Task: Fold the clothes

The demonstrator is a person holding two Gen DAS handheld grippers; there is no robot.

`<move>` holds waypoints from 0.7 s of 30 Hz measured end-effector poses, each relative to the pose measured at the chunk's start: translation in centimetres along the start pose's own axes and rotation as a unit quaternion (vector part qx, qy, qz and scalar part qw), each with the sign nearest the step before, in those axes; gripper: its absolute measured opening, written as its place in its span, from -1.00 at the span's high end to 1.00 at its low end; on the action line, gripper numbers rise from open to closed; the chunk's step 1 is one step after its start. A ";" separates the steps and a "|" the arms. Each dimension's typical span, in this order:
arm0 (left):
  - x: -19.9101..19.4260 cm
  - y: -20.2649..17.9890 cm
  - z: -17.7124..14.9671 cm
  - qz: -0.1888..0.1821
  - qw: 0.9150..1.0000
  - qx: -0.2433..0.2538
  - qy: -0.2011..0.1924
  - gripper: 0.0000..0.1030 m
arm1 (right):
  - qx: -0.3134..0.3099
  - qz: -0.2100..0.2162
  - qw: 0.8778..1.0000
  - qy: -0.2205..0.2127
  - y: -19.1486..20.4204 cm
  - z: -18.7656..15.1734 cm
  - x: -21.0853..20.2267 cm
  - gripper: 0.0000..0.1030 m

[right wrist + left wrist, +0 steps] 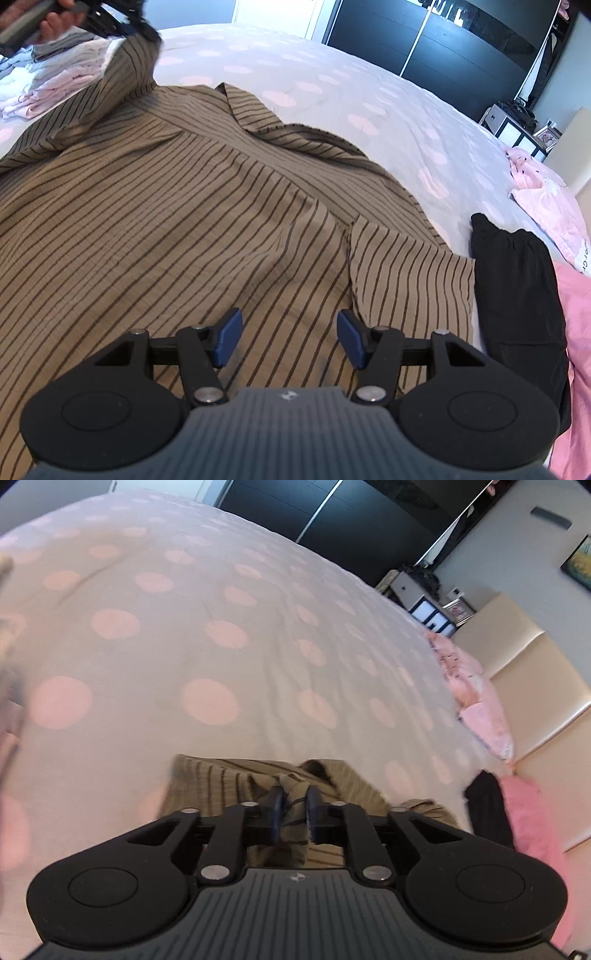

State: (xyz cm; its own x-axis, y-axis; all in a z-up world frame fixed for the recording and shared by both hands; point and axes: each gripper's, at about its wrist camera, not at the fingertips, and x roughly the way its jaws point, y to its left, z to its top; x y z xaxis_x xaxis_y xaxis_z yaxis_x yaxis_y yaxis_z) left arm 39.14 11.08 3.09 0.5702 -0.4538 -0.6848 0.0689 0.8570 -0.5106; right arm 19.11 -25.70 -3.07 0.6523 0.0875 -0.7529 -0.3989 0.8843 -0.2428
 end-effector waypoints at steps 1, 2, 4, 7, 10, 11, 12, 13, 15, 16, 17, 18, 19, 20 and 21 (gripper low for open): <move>0.3 -0.4 -0.1 -0.010 1.000 -0.002 -0.001 0.00 | 0.000 0.000 1.000 -0.002 -0.1 0.1 -0.1 -0.17; 0.5 -0.8 -0.1 -0.014 1.000 0.003 -0.004 -0.05 | 0.000 0.000 1.000 -0.004 -0.1 0.1 -0.2 -0.17; 0.4 -1.7 -0.2 -0.010 1.000 0.021 -0.015 -0.04 | 0.001 0.000 1.000 -0.005 -0.3 0.1 -0.4 -0.17; 0.2 -1.8 -0.3 -0.009 0.999 0.026 -0.022 -0.05 | 0.003 0.001 1.000 -0.004 -0.5 0.0 -0.4 -0.17; -0.1 -1.7 -0.6 0.035 0.997 0.058 -0.035 -0.02 | 0.003 0.002 1.000 -0.005 -0.6 0.0 -0.5 -0.17; 0.0 -1.4 -0.8 0.053 0.995 0.070 -0.038 -0.01 | 0.003 0.002 1.000 -0.005 -0.6 0.0 -0.5 -0.17; 0.0 -1.2 -0.9 0.071 0.993 0.081 -0.040 0.03 | 0.003 0.002 1.000 -0.006 -0.6 0.0 -0.5 -0.17; 0.1 -0.9 -1.0 0.088 0.991 0.091 -0.043 0.12 | 0.003 0.002 1.000 -0.006 -0.6 0.0 -0.6 -0.17; 0.6 0.1 -1.3 0.102 0.989 0.096 -0.047 0.16 | 0.001 0.003 1.000 -0.004 -0.4 0.1 -0.5 -0.17; 0.9 0.6 -1.5 0.106 0.988 0.098 -0.048 0.16 | 0.000 0.003 1.000 -0.003 -0.4 0.1 -0.5 -0.17; 1.2 1.1 -1.6 0.111 0.988 0.100 -0.050 0.16 | 0.000 0.004 1.000 -0.003 -0.3 0.1 -0.5 -0.17; 1.5 1.6 -1.8 0.115 0.987 0.101 -0.051 0.16 | -0.001 0.004 1.000 -0.002 -0.2 0.1 -0.5 -0.17; 1.9 2.1 -1.9 0.120 0.987 0.098 -0.051 0.15 | -0.002 0.005 1.000 -0.001 -0.2 0.2 -0.5 -0.17; 2.3 2.5 -2.0 0.125 0.986 0.095 -0.051 0.14 | -0.003 0.005 1.000 0.000 -0.1 0.2 -0.5 -0.17; 2.7 3.0 -2.1 0.129 0.986 0.092 -0.051 0.13 | -0.003 0.005 1.000 0.001 0.0 0.2 -0.5 -0.17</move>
State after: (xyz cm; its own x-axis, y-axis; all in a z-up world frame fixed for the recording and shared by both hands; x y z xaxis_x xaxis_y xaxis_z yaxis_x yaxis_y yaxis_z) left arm 39.22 11.94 -1.38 0.6674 -0.1960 -0.7185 0.0520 0.9747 -0.2176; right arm 18.94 -25.65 -2.55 0.6473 0.0961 -0.7562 -0.4101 0.8801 -0.2391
